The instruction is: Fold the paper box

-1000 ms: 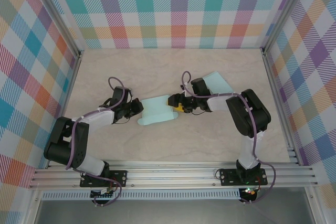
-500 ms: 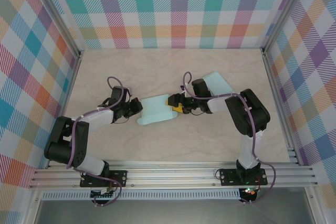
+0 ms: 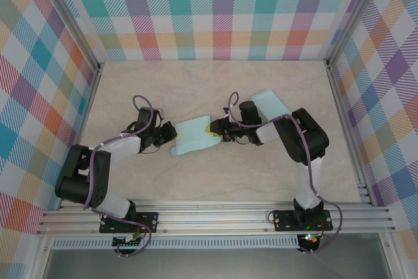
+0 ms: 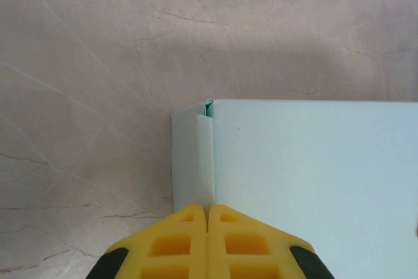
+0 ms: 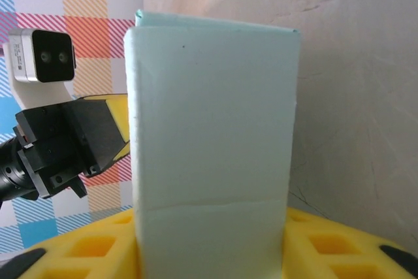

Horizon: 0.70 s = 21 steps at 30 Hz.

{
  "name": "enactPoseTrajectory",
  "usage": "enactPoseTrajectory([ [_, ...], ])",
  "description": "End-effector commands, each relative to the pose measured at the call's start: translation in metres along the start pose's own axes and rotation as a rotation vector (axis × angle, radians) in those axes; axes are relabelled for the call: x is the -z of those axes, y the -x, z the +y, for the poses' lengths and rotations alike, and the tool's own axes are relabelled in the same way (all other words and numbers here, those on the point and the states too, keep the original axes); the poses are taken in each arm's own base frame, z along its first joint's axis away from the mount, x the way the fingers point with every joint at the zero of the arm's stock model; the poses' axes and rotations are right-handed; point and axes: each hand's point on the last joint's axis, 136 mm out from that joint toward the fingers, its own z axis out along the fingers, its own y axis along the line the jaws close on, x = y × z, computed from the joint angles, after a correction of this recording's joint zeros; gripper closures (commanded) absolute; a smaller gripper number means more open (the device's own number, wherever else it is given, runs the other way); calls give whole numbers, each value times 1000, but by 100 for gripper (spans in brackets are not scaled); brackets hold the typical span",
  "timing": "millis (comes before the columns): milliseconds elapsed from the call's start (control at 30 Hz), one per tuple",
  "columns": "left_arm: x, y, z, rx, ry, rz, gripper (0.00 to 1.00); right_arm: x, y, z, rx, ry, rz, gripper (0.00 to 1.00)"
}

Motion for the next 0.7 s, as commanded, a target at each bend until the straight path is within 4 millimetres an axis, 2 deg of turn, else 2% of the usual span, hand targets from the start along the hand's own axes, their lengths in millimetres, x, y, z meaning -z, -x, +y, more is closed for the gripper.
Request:
enactPoseTrajectory([
  [0, 1, -24, 25, 47, 85, 90, 93, 0, -2, 20, 49, 73, 14, 62],
  [133, 13, -10, 6, 33, 29, 42, 77, 4, -1, 27, 25, 80, -1, 64],
  [200, 25, 0, -6, 15, -6, -2, 64, 9, 0, 30, 4, 78, -13, 65],
  [333, 58, 23, -33, -60, -80, -127, 34, 25, 2, 36, -53, 49, -44, 65],
  [400, 75, 31, -46, -117, -117, -186, 25, 35, 5, 40, -77, 42, -60, 65],
  [467, 92, 34, -64, -222, -178, -253, 21, 45, 4, 38, -140, 17, -59, 64],
  [567, 121, 22, -105, -492, -337, -393, 15, 61, 5, 41, -207, 9, -51, 64],
  [667, 154, -11, -141, -831, -472, -567, 9, 74, 4, 45, -267, 9, -29, 64],
])
